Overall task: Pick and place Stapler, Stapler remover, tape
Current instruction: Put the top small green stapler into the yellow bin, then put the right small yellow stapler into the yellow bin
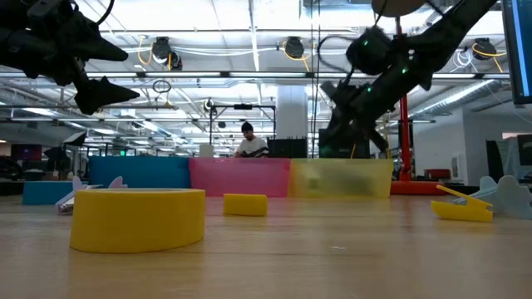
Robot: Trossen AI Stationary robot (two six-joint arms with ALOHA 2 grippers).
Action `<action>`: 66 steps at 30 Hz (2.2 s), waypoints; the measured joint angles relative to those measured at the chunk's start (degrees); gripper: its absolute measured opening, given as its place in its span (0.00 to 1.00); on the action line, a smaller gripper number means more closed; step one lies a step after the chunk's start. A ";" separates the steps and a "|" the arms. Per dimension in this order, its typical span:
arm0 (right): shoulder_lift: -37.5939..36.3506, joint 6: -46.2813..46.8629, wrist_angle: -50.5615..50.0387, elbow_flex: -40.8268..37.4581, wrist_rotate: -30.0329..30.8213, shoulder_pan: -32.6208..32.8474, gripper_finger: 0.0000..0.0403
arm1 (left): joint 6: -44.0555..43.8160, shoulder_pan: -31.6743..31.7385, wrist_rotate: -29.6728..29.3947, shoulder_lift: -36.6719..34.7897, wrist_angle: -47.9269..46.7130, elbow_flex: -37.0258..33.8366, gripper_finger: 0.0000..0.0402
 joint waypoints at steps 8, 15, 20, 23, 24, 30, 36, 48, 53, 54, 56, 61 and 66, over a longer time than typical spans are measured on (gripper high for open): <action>5.89 -4.88 -2.54 3.43 0.10 -0.38 0.15 | -0.73 0.00 0.07 0.00 0.01 0.00 0.93; 6.41 -10.73 -5.06 4.96 0.16 -0.38 0.15 | -0.91 0.04 0.11 0.00 0.00 0.00 0.95; 6.39 -14.48 -8.80 4.96 0.14 -0.38 0.19 | -0.73 0.07 0.11 0.04 0.02 0.00 0.95; 6.41 -16.49 -9.84 4.94 0.16 -0.38 0.23 | -0.46 0.08 0.09 0.04 0.00 0.00 0.94; 6.38 -16.98 -9.69 4.94 0.14 -0.38 0.25 | -0.42 0.09 0.09 0.04 0.00 0.00 0.94; 5.95 -19.55 -9.20 4.94 0.14 -0.38 0.33 | -0.25 0.09 0.06 0.04 0.00 0.00 0.93; 3.76 -16.65 -8.44 4.84 -1.61 -0.38 0.40 | -0.40 0.11 0.07 0.04 0.00 0.00 0.95; -12.26 -18.07 -25.35 4.91 -33.08 8.05 0.34 | -0.21 0.11 -0.02 0.04 0.00 0.00 0.93; -15.34 -19.65 -31.74 4.87 -32.82 16.03 0.31 | -0.26 0.11 -0.02 0.05 -0.04 0.00 0.95; -15.34 -20.41 -31.61 4.87 -32.80 17.65 0.30 | -0.26 0.11 -0.04 0.04 -0.02 0.00 0.95; -15.09 -22.36 -31.40 4.87 -32.74 20.70 0.29 | -0.29 0.11 -0.04 0.04 -0.02 0.00 0.95; -11.86 -27.78 -30.86 4.85 -32.64 27.63 0.26 | -0.91 0.11 -0.07 0.04 -0.02 0.00 0.94; -7.79 -29.93 -28.33 4.85 -32.48 33.86 0.26 | -1.44 0.11 -0.02 0.07 -0.02 0.00 0.93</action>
